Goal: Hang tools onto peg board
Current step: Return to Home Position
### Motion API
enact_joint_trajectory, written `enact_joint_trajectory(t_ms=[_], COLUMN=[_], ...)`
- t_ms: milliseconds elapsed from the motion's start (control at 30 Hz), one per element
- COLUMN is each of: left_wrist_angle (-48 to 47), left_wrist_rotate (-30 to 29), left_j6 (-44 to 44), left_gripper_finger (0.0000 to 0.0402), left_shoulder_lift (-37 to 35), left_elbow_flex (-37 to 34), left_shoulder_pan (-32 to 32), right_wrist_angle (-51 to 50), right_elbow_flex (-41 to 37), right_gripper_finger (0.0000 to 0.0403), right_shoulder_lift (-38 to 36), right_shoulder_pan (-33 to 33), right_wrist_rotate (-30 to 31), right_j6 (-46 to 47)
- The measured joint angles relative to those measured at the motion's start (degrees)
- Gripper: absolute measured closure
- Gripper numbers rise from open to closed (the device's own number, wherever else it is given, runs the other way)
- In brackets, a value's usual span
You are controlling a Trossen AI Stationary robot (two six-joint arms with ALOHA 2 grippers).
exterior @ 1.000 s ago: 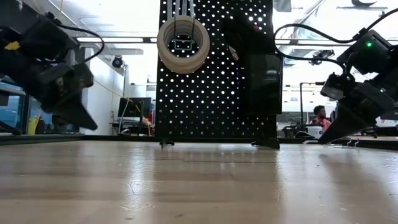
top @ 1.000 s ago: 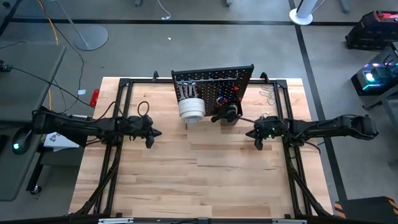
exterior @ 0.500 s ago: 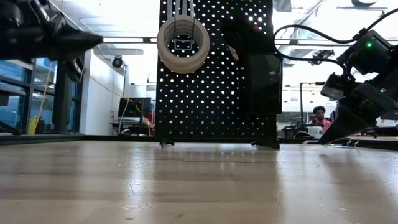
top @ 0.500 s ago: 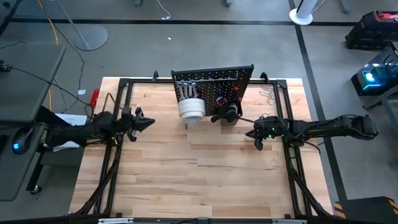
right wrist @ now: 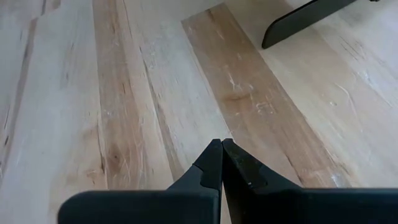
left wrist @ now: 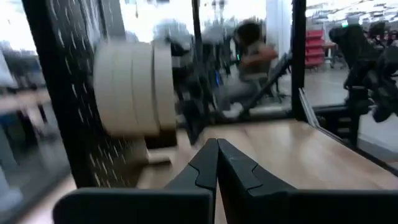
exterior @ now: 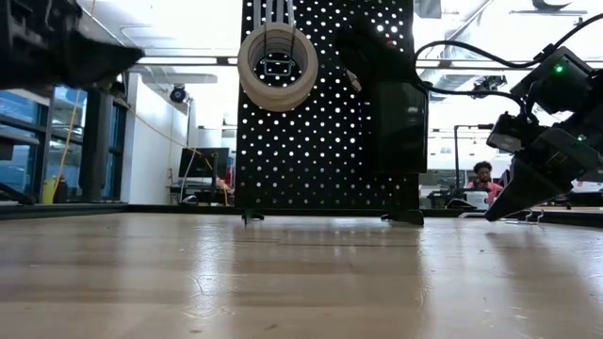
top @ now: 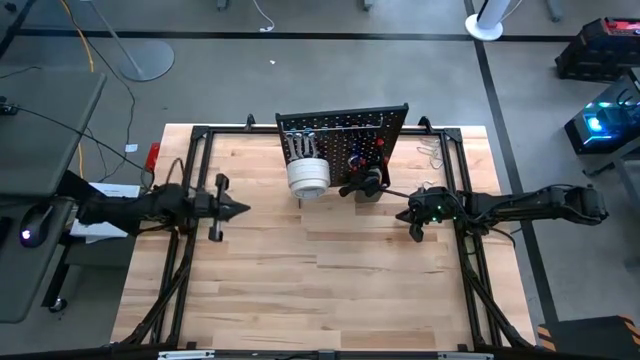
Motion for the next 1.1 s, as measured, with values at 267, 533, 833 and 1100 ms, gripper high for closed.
enact_joint_trajectory(t_ms=[267,533,833,1100], left_wrist_angle=[-6.1,-6.0,-6.1,-6.1], left_wrist_rotate=[0.8,-0.3,-0.3,-0.3], left_j6=[-1.0,-0.7,-0.7,-0.7], left_gripper_finger=[0.0402,0.0402,0.0402,0.0402], left_shoulder_lift=[0.0,0.0,1.3,1.3], left_elbow_flex=[0.0,0.0,0.0,0.0], left_shoulder_pan=[3.2,4.9,4.5,4.5], right_wrist_angle=[0.0,0.0,0.0,-0.3], right_elbow_flex=[0.0,0.0,0.0,0.1], right_gripper_finger=[0.0402,0.0402,0.0402,0.0402], right_shoulder_lift=[0.0,0.1,0.0,-3.7], right_shoulder_pan=[0.0,0.0,0.0,1.5], right_wrist_rotate=[0.0,0.0,0.0,1.0], right_j6=[0.0,0.0,0.0,0.0])
